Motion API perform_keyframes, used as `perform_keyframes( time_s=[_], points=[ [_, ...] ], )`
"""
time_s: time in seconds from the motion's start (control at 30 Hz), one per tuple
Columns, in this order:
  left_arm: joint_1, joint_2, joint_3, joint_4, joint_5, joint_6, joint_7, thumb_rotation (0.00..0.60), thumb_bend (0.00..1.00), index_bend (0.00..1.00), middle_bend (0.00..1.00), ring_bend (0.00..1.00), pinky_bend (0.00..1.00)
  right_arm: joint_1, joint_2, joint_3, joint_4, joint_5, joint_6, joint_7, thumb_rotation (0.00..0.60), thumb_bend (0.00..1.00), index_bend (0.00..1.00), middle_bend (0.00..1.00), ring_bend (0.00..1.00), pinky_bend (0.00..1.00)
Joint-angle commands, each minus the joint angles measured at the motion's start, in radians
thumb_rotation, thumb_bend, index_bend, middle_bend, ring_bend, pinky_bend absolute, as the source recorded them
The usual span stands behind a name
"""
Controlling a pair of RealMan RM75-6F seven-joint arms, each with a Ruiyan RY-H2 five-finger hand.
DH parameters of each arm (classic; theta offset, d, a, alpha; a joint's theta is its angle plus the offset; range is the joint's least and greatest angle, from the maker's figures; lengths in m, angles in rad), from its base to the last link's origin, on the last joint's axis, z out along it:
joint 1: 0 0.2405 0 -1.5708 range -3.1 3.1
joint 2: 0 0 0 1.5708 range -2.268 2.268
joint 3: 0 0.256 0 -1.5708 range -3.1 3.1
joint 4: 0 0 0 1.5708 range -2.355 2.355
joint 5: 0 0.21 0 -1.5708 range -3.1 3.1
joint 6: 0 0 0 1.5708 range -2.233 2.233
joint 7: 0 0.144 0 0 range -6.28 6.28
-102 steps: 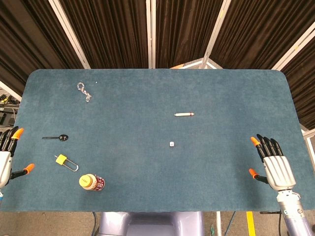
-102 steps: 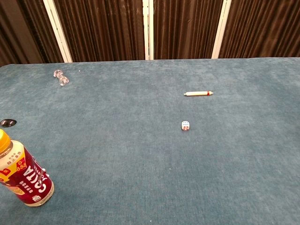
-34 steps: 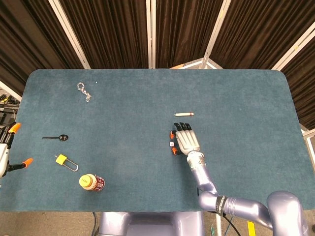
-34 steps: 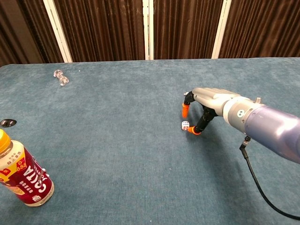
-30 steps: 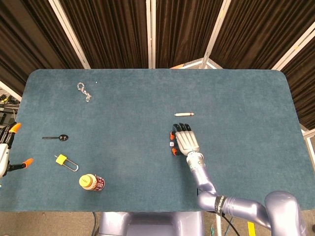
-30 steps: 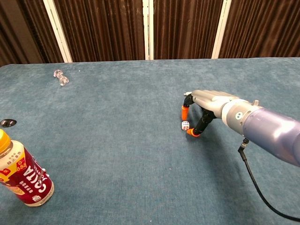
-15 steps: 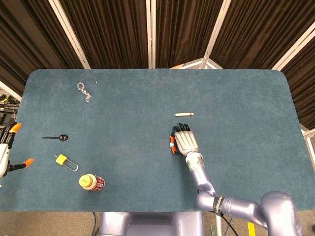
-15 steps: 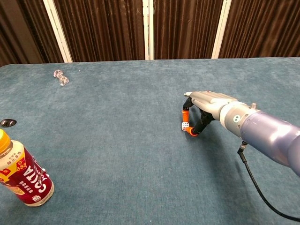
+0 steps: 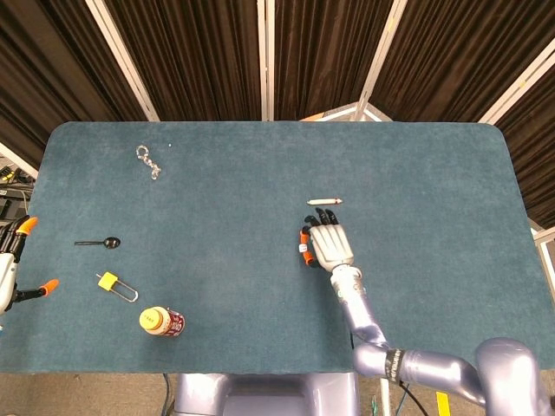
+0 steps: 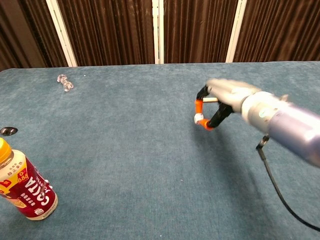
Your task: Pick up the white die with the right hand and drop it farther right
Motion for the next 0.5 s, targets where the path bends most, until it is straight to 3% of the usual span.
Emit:
perform_keyframes(
  time_s=[0.03,0.2,0.37,0.5],
  points=[
    [0.002,0.0,0.001,-0.003,0.003,0.005,0.004,0.6,0.12,0.0,0.0,0.0,0.0,-0.052,0.109,-0.008,-0.128,-0.058,0.083,-0.012,0.6,0.38,0.59,0.22,0.0,0.0],
    [0.006,0.002,0.005,-0.019,0.014,0.019,0.018,0.6,0.12,0.0,0.0,0.0,0.0,-0.13,0.246,-0.03,-0.25,-0.094,0.144,0.02,0.6,0.38,0.58,0.22,0.0,0.0],
    [0.007,0.003,0.008,-0.043,0.029,0.034,0.044,0.6,0.12,0.0,0.0,0.0,0.0,-0.19,0.331,-0.06,-0.296,-0.119,0.161,0.075,0.6,0.37,0.56,0.2,0.0,0.0],
    [0.008,0.004,0.01,-0.062,0.039,0.045,0.065,0.6,0.12,0.0,0.0,0.0,0.0,-0.218,0.371,-0.072,-0.311,-0.125,0.157,0.107,0.6,0.32,0.47,0.13,0.0,0.0]
  ],
)
